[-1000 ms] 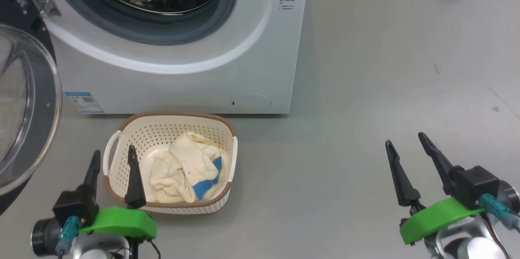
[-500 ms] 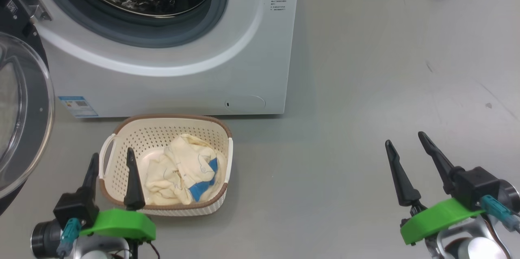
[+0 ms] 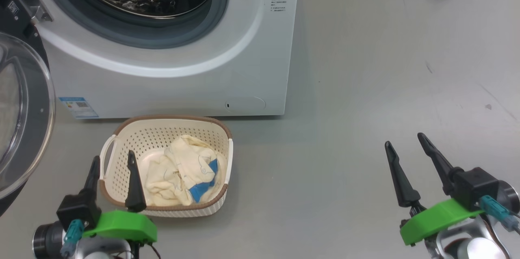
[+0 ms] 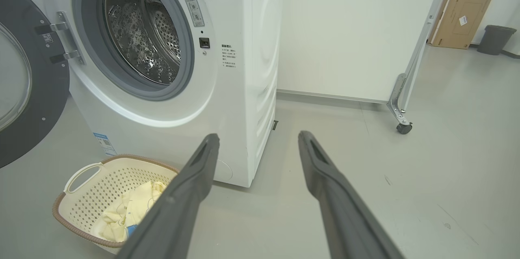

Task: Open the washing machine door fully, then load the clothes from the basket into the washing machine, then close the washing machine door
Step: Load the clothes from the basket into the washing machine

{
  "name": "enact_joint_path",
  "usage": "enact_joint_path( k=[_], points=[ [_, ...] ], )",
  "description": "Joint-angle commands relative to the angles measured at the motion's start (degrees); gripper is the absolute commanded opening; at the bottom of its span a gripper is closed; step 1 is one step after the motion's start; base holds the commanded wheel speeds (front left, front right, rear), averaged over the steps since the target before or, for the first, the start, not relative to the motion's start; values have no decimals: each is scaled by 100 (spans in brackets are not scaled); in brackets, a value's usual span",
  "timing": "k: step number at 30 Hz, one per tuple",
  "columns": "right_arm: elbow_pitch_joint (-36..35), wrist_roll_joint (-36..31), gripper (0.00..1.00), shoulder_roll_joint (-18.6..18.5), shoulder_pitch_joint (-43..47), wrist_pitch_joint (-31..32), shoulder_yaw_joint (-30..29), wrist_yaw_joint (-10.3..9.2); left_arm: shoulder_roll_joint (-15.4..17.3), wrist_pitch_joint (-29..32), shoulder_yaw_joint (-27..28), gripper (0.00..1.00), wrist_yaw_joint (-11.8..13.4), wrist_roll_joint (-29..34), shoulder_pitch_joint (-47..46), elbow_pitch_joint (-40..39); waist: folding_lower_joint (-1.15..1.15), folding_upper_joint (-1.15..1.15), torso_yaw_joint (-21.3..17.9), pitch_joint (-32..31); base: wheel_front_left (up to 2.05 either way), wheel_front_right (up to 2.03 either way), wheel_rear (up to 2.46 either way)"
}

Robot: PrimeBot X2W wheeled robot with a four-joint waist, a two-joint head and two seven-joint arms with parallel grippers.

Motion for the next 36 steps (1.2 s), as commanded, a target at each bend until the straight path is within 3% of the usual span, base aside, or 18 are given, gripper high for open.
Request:
enact_joint_path(
  k=[1, 11, 26, 36],
  points=[
    [-167, -11, 100, -47, -259, -64, 106, -16, 115, -41, 150, 100, 41, -49, -213, -148, 0, 0, -1, -11, 0, 0, 0],
    [-148, 5, 100, -47, -244, -67, 119, -16, 153, 9, 51, 100, 107, -1, -206, -117, 0, 0, -7, -49, 32, -32, 0],
    [-130, 27, 100, -47, -271, -63, 124, -16, 221, -6, -56, 100, 140, 1, -264, -206, 0, 0, 24, 23, 155, -155, 0],
    [-98, 37, 100, -47, -286, -65, 149, -16, 230, -23, -106, 100, 209, -8, -258, -178, 0, 0, 42, 15, 49, -49, 0]
  ],
)
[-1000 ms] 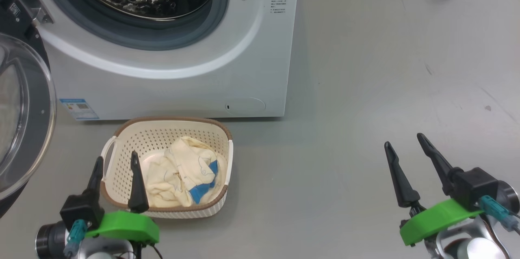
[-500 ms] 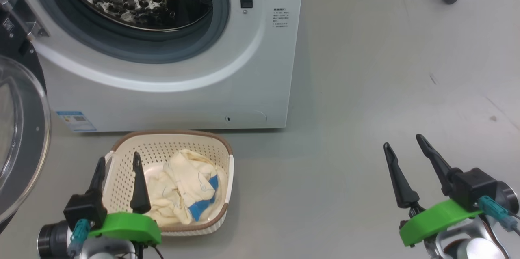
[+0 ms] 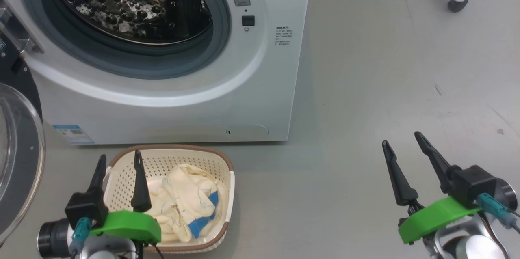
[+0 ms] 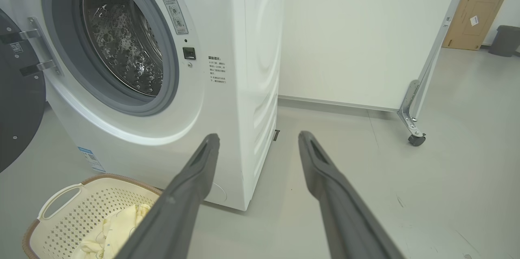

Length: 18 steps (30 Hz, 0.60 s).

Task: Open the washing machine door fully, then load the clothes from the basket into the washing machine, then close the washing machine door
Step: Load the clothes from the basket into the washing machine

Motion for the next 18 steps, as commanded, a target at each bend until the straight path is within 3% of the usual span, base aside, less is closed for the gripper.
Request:
enact_joint_path(
  k=[1, 18],
  points=[
    [-179, 17, 100, -48, -213, -62, 121, -16, 119, -63, 171, 100, 47, -10, -217, -184, 0, 0, 3, -4, 0, 0, 0],
    [-168, 20, 100, -48, -209, -56, 130, -16, 146, -106, 107, 100, 78, -94, -231, -161, 0, 0, 47, -27, 0, 0, 0]
  ],
)
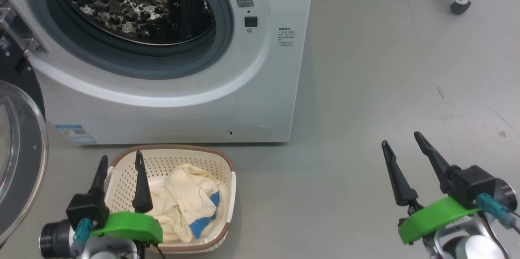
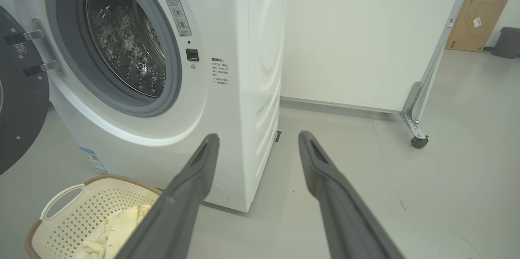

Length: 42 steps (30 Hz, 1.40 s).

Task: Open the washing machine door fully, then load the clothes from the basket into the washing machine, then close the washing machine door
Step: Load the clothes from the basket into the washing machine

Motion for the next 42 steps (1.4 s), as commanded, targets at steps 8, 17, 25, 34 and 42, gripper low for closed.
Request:
enact_joint_path(
  k=[8, 17, 25, 34, 42],
  points=[
    [-222, 23, 100, -48, -239, -36, 195, -16, 129, -85, 76, 100, -113, -114, -349, 35, 0, 0, -67, 90, 0, 0, 0],
    [-282, 38, 100, -48, -370, -32, 315, -16, 168, 184, -95, 100, -585, -392, -1001, 1185, 0, 0, -224, 499, 0, 0, 0],
    [-362, 61, 100, -48, -707, -87, 401, -16, 135, 46, -189, 100, -861, -531, -1967, 2676, 0, 0, -495, 1350, 0, 0, 0],
    [-384, 103, 100, -48, -1155, -279, 452, -16, 184, 625, -119, 100, -1114, -1121, -3141, 4336, 0, 0, -767, 2536, 0, 0, 0],
    [-396, 119, 100, -48, -1605, -504, 692, -16, 453, 1035, -147, 100, -1159, -1665, -3969, 4967, 0, 0, -907, 3483, 0, 0, 0]
  ],
)
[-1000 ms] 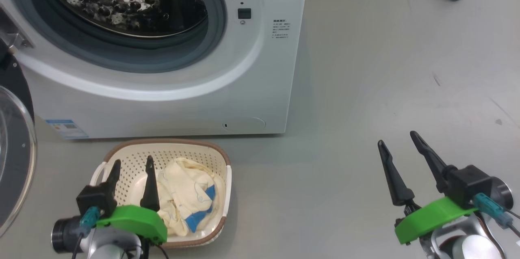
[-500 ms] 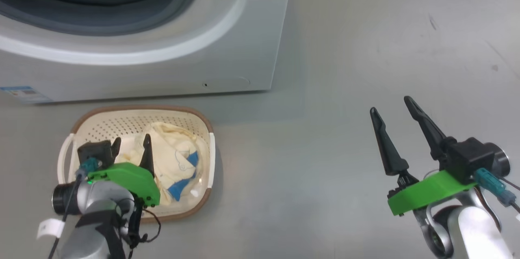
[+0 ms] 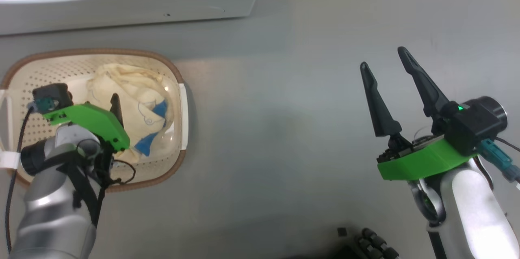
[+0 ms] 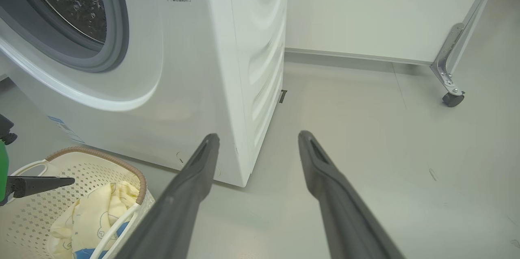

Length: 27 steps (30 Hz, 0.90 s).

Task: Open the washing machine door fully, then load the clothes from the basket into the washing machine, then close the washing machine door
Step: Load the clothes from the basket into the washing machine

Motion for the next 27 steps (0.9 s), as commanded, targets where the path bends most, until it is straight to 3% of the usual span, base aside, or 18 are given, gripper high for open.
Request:
enact_joint_path(
  k=[1, 15, 27],
  points=[
    [-202, 24, 100, -42, -62, -69, 155, -16, 217, 18, 121, 100, -8, -114, -44, -64, -2, 0, -123, 444, 0, 0, 0],
    [-134, 71, 100, -42, -495, -295, 350, -16, 772, 832, -392, 100, -10, -1299, -530, -57, -2, 0, -323, 1542, 0, 0, 0],
    [-116, 194, 100, -42, -570, -379, 409, -16, 992, 804, -626, 100, -11, -1780, -857, 135, -2, 0, -530, 1996, 0, 0, 0]
  ],
)
